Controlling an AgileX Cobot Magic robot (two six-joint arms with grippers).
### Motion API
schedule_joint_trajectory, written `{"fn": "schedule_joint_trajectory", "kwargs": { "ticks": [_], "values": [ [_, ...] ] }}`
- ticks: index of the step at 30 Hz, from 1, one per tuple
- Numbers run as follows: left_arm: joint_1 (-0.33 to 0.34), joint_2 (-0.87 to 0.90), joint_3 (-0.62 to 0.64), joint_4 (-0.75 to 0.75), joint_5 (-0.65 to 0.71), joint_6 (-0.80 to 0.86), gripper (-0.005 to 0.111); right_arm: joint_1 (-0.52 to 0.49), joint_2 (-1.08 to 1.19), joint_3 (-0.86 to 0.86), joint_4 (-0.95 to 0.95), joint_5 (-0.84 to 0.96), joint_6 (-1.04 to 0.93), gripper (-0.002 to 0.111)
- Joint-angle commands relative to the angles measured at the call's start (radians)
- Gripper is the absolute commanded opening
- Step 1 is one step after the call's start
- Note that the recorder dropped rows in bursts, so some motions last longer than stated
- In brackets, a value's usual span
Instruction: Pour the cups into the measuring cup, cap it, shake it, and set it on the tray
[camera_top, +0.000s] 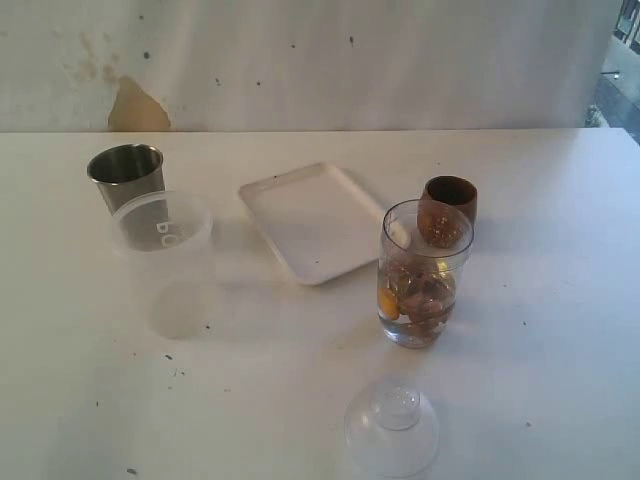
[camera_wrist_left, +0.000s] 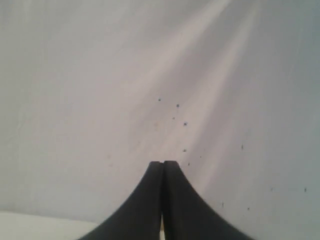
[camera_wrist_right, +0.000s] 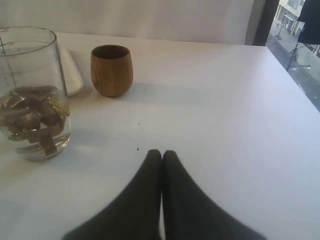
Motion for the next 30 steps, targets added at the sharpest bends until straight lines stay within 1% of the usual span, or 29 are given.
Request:
{"fn": "schedule_joint_trajectory", "kwargs": {
  "ticks": [1,3,7,11,18,30],
  "values": [
    [-0.004,-0.006,0.044,-0.131,0.077,0.144,0.0,0.002,-0.007,0.004,0.004,-0.01,-0.001,0.0],
    [-0.004,-0.006,0.044,-0.131,0.095,0.165,0.0,0.002,-0.007,0.004,0.004,-0.01,-0.001,0.0],
    [-0.004,-0.026,0.044,-0.131,0.21,0.224,0.0,0.002,-0.007,0.004,0.004,-0.01,-0.001,0.0],
    [-0.004,-0.086,0.044,-0.126,0.333,0.275,0.0,0.002,-0.007,0.004,0.004,-0.01,-0.001,0.0],
    [-0.002,-0.103,0.044,-0.121,0.539,0.296,0.0,0.002,-0.007,0.004,0.004,-0.01,-0.001,0.0],
    [-0.002,-0.103,0.044,-0.121,0.539,0.29,0.0,0.002,-0.007,0.004,0.004,-0.01,-0.001,0.0]
  ]
}}
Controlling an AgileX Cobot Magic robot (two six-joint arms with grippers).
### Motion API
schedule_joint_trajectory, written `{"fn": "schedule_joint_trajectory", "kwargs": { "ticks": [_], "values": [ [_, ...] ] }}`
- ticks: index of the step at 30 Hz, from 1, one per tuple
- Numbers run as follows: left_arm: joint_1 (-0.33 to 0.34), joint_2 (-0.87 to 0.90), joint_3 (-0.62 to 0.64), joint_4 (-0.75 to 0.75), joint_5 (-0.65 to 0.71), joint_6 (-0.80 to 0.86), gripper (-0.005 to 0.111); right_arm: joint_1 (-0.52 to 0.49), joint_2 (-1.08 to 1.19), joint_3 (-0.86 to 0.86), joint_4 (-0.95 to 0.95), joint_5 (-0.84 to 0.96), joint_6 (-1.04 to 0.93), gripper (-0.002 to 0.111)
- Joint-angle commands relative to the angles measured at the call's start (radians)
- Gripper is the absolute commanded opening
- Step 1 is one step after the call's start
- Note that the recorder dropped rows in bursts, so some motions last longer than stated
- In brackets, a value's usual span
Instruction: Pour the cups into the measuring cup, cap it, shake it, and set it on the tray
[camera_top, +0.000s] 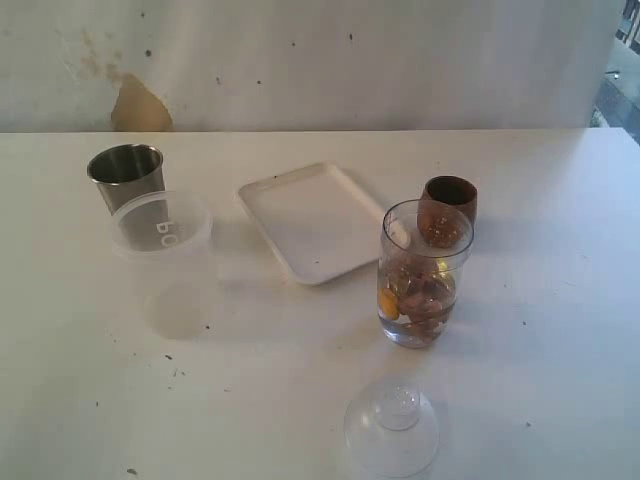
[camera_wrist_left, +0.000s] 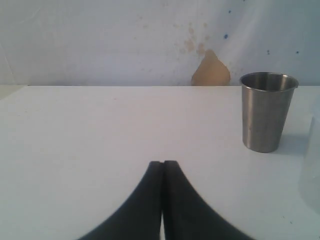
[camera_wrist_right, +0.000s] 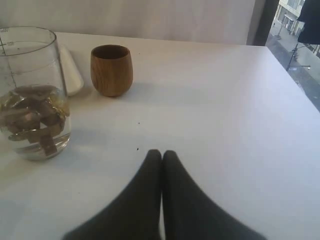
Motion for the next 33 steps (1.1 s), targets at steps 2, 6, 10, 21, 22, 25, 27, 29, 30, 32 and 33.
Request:
{"fn": "schedule_joint_trajectory", "kwargs": {
  "ticks": [2,6,10,21,22,25,27,29,30,32,33],
  "values": [
    [-0.002,-0.005,0.004,-0.008,0.002,-0.006,0.0,0.002,-0.007,0.004,0.004,-0.01,-0.001,0.0],
    [-0.002,-0.005,0.004,-0.008,0.0,0.0,0.0,0.002,-0.007,0.004,0.004,-0.01,-0.001,0.0],
    [-0.002,-0.005,0.004,-0.008,-0.01,0.0,0.0,0.002,-0.007,0.004,0.004,-0.01,-0.001,0.0],
    [-0.002,-0.005,0.004,-0.006,0.004,0.0,0.0,0.002,-0.007,0.004,0.004,-0.01,-0.001,0.0],
    [-0.002,-0.005,0.004,-0.006,0.004,-0.016,0.0,0.002,-0.007,0.004,0.004,-0.01,-0.001,0.0],
    [-0.002,-0.005,0.004,-0.008,0.002,-0.021,0.0,0.002,-0.007,0.004,0.004,-0.01,-0.001,0.0],
    [-0.002,-0.005,0.004,-0.008,0.002,-0.021,0.0,0.002,-0.007,0.004,0.004,-0.01,-0.001,0.0],
    [-0.002,-0.005,0.004,-0.008,0.002,-0.021,0.0,0.002,-0.007,0.004,0.004,-0.01,-0.001,0.0],
    [-0.002,-0.005,0.004,-0.008,0.002,-0.021,0.0,0.002,-0.007,0.004,0.004,-0.01,-0.001,0.0],
    [-0.002,-0.005,0.004,-0.008,0.002,-0.021,0.0,0.002,-0.007,0.004,0.004,-0.01,-0.001,0.0],
    [-0.002,-0.005,0.004,-0.008,0.002,-0.021,0.0,0.002,-0.007,0.004,0.004,-0.01,-0.001,0.0]
  ]
}}
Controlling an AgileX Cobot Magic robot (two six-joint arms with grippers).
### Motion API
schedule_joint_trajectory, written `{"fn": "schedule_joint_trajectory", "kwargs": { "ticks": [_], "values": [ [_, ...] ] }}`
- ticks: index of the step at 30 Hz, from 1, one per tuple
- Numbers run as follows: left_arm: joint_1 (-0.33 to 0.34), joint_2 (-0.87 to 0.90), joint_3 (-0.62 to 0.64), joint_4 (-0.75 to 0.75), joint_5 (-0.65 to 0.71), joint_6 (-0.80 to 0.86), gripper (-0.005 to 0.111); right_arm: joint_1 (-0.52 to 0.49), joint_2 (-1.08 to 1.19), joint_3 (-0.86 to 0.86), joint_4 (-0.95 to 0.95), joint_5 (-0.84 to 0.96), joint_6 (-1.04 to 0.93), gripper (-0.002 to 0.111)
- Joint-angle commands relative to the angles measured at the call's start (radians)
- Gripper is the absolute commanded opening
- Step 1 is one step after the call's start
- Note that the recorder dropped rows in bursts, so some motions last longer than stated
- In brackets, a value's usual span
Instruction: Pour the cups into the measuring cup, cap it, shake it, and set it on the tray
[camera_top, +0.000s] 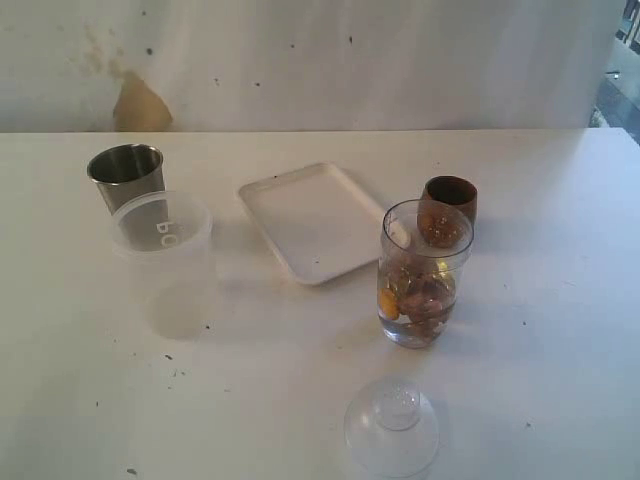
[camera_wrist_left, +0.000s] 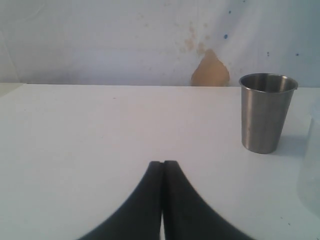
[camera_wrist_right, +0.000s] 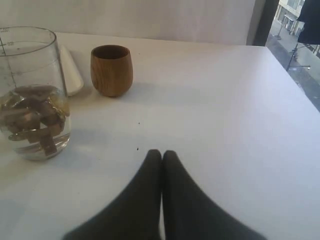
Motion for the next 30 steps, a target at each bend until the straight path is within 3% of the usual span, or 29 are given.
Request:
{"fn": "schedule_joint_trajectory", "kwargs": {
  "ticks": [1,11,14,20,25,27,30],
  "values": [
    [-0.002,-0.005,0.004,-0.008,0.002,-0.006,0.0,0.002,-0.007,0.004,0.004,-0.01,-0.001,0.0],
    [-0.002,-0.005,0.004,-0.008,0.002,-0.006,0.0,0.002,-0.007,0.004,-0.029,-0.036,-0.03,0.0],
    [-0.002,-0.005,0.004,-0.008,0.002,-0.006,0.0,0.002,-0.007,0.004,-0.01,-0.181,-0.02,0.0],
    [-0.002,-0.005,0.004,-0.008,0.002,-0.006,0.0,0.002,-0.007,0.004,0.089,-0.528,0.263,0.0],
    [-0.002,-0.005,0.004,-0.008,0.002,-0.006,0.0,0.002,-0.007,0.004,0.091,-0.852,0.363,0.0],
    [-0.002,-0.005,0.004,-0.008,0.002,-0.006,0.0,0.002,-0.007,0.004,0.091,-0.904,0.372,0.0],
    [-0.002,-0.005,0.004,-0.008,0.002,-0.006,0.0,0.002,-0.007,-0.034,0.057,-0.833,0.393,0.0]
  ]
}}
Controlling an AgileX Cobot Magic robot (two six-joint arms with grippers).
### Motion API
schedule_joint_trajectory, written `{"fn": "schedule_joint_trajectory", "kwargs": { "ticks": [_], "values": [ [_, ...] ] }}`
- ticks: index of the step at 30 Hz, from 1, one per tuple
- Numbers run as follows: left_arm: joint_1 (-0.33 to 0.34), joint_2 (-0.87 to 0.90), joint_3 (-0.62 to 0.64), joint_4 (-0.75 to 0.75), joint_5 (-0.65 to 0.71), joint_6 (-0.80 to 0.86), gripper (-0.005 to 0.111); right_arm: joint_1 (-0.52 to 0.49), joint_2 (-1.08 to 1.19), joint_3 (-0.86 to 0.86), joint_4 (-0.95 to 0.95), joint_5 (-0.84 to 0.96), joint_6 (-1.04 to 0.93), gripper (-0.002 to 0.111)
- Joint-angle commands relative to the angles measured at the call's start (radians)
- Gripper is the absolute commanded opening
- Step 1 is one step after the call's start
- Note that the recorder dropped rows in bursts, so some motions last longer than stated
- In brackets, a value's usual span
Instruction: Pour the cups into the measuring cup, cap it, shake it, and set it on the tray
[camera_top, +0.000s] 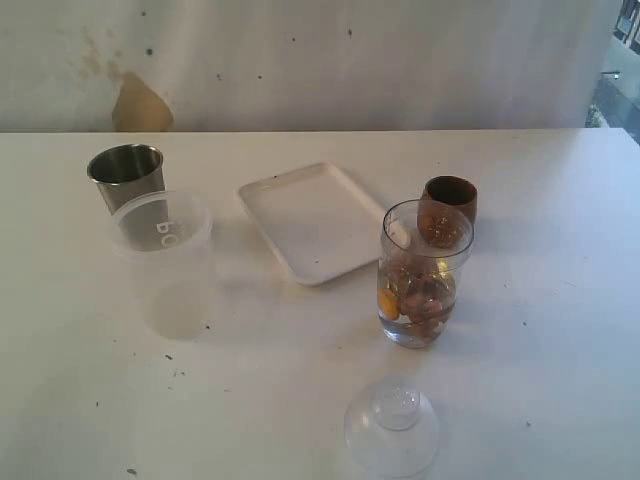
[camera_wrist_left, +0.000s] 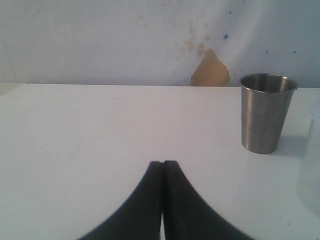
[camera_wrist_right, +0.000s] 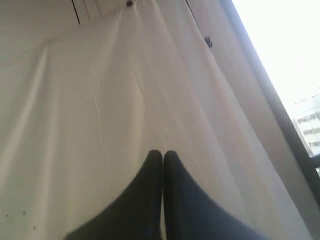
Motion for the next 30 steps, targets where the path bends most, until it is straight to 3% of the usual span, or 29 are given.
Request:
{"fn": "schedule_joint_trajectory", "kwargs": {
  "ticks": [1,4,6,10,11,19,21,25,30],
  "values": [
    [-0.002,-0.005,0.004,-0.007,0.002,-0.004,0.0,0.002,-0.004,-0.069,-0.072,0.072,0.033,0.0],
    [-0.002,-0.005,0.004,-0.007,0.002,-0.004,0.0,0.002,0.018,-0.194,-0.15,0.336,0.044,0.008],
    [-0.002,-0.005,0.004,-0.007,0.002,-0.004,0.0,0.002,0.082,-0.278,-0.167,0.505,0.037,0.022],
    [-0.002,-0.005,0.004,-0.007,0.002,-0.004,0.0,0.002,0.253,-0.469,-0.183,0.823,-0.087,0.062],
    [-0.002,-0.005,0.004,-0.007,0.002,-0.004,0.0,0.002,0.293,-0.518,-0.161,0.892,-0.125,0.066],
    [-0.002,-0.005,0.004,-0.007,0.002,-0.004,0.0,0.002,0.699,-0.81,0.24,1.559,-0.547,0.063],
    [-0.002,-0.005,0.004,-0.007,0.002,-0.004,0.0,0.002,0.779,-0.829,0.332,1.647,-0.604,0.063],
    [-0.002,-0.005,0.004,-0.007,0.002,-0.004,0.0,0.036,0.925,-0.828,0.437,1.704,-0.724,0.063],
    [-0.002,-0.005,0.004,-0.007,0.002,-0.004,0.0,0.211,1.06,-0.828,0.433,1.669,-0.769,0.062]
  ]
}}
